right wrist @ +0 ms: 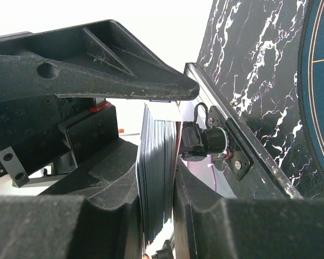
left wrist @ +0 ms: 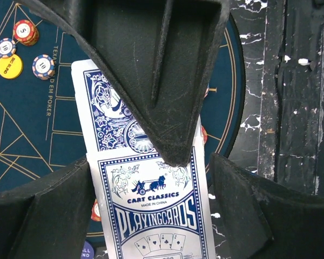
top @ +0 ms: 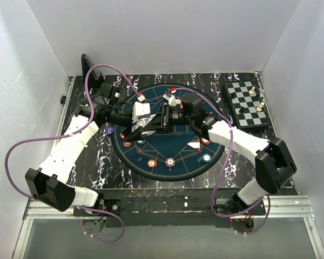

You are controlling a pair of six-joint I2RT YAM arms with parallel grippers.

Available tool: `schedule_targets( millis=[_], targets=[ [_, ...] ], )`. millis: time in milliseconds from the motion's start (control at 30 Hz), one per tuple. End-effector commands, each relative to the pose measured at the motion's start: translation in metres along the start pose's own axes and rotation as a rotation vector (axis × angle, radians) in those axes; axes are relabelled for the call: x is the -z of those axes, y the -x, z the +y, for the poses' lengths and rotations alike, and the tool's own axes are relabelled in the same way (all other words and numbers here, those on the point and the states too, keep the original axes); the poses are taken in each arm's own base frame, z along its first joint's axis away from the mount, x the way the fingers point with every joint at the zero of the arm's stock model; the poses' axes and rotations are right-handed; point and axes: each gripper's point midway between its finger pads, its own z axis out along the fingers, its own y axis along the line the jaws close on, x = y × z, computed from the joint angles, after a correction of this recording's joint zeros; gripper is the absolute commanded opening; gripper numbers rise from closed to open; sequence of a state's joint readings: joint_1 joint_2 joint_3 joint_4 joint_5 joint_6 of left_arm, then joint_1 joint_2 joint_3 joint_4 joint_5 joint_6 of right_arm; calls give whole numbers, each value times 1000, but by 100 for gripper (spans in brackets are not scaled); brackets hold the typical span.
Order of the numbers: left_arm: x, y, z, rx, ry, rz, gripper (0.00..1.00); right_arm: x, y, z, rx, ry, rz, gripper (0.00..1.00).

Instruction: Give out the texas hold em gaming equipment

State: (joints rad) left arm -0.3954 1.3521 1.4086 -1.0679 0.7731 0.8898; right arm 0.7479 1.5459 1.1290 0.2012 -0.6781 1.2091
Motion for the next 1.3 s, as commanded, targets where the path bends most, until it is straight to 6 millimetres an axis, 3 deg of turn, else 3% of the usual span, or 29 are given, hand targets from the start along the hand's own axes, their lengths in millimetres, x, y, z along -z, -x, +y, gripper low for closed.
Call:
schedule_targets(
  millis=[0,400,600,767,933,1267],
  targets=[
    [2,0,3,-56,39,31,79,0,3,22,56,56,-6,16],
    [-6,-7,13,-22,94,78,57,-2,5,17,36,36,-10,17],
    [-5,-11,4,-7,73,80,50,6,5,14,57,5,-29,41],
    [-6,-15,-6,9,34,88,48,17,9,7,70,-45,-68,52],
    [-5,-15,-9,1,24,84,49,21,13,9,76,-51,-86,54],
    [-3,-9,-6,-13,35,74,51,7,17,4,65,-86,-51,56]
  ],
)
